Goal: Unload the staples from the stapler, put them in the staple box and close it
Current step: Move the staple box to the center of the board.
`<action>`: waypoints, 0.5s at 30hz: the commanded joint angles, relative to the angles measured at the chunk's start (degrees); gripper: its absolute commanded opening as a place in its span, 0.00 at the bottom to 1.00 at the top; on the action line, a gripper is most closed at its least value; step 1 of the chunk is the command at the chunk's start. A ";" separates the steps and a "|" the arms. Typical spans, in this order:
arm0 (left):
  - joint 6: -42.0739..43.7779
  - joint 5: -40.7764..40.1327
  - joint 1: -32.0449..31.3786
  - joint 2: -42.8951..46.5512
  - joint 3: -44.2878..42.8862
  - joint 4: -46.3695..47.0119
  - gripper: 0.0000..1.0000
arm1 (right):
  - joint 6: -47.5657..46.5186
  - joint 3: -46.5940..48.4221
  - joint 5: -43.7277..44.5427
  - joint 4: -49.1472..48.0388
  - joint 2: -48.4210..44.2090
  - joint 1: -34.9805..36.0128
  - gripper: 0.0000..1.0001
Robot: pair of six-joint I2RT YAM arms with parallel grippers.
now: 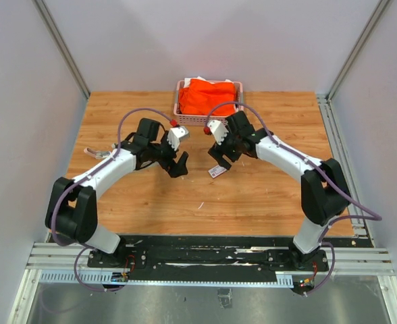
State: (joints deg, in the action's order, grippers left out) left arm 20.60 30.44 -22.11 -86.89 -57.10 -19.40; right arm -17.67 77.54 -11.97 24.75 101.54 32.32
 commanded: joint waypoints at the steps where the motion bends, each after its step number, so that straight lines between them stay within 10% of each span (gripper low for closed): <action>1: 3.89 4.74 3.47 5.64 -3.12 -4.57 0.98 | -24.59 -8.98 -3.44 -5.70 -5.35 -2.66 0.82; 15: 11.82 6.72 12.39 19.74 0.91 -16.28 0.98 | -57.46 7.67 -22.57 21.65 7.66 -7.35 0.94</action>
State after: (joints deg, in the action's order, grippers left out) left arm 29.06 35.33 -11.99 -70.17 -58.00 -31.07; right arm -62.52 79.72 -27.09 34.68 105.60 25.23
